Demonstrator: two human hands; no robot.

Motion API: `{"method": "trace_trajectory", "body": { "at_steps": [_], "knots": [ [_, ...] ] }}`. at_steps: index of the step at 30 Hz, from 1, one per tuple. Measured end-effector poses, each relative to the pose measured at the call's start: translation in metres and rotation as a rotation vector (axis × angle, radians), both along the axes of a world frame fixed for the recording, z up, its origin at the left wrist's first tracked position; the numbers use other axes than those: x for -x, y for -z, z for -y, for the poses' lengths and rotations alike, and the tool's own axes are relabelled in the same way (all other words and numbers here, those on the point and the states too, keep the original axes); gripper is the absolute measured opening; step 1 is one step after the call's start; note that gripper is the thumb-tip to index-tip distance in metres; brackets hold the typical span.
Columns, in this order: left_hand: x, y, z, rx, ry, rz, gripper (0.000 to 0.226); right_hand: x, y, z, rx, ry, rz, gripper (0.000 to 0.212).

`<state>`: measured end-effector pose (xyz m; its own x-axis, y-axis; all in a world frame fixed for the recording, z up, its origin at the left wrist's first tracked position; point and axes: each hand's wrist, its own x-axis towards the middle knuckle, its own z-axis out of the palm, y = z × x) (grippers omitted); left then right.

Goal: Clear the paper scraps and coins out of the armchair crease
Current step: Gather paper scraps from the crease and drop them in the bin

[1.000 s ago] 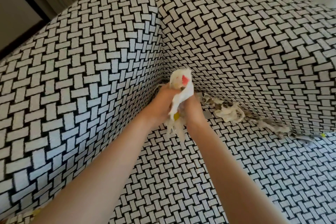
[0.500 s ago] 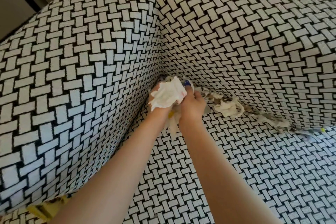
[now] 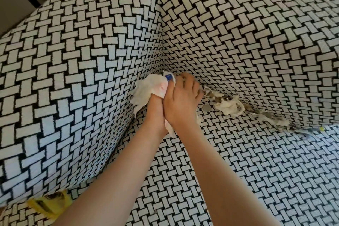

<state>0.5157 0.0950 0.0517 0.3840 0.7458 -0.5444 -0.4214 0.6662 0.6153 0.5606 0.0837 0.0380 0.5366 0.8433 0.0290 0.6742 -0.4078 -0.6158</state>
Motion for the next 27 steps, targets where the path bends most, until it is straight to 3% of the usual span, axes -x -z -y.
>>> {"method": "trace_trajectory", "body": {
  "at_steps": [2, 6, 8, 10, 13, 18, 21, 25, 27],
  "knots": [
    [0.005, 0.004, -0.005, 0.060, -0.025, -0.071, 0.025, -0.003, 0.009, 0.006, 0.069, -0.070, 0.115, 0.062],
    [0.017, 0.010, -0.014, 0.010, -0.068, -0.390, 0.017, -0.016, 0.021, 0.036, -0.023, -0.055, -0.049, 0.069],
    [0.022, 0.010, -0.017, 0.001, -0.059, -0.536, 0.027, -0.025, 0.028, 0.049, -0.026, -0.017, -0.126, 0.067],
    [0.025, 0.016, -0.017, 0.037, -0.022, -0.624, 0.029, -0.028, 0.036, 0.060, 0.109, -0.157, -0.190, 0.068],
    [0.023, 0.018, -0.012, 0.056, -0.003, -0.695, 0.025, -0.022, 0.047, 0.065, 0.242, -0.311, -0.115, 0.081],
    [0.034, 0.021, -0.009, -0.120, 0.124, -0.866, 0.027, -0.018, 0.058, 0.062, 0.045, -0.095, -0.130, 0.042],
    [0.041, 0.027, -0.009, -0.262, 0.289, -1.042, 0.030, -0.022, 0.050, 0.058, -0.051, 0.101, -0.183, 0.028],
    [0.037, 0.035, -0.015, -0.318, 0.620, -1.166, 0.019, -0.026, 0.035, 0.048, -0.139, 0.333, -0.492, 0.022],
    [0.036, 0.041, -0.013, -0.451, 0.648, -1.212, 0.014, -0.029, 0.025, 0.047, -0.187, 0.442, -0.666, 0.029]
  ]
}}
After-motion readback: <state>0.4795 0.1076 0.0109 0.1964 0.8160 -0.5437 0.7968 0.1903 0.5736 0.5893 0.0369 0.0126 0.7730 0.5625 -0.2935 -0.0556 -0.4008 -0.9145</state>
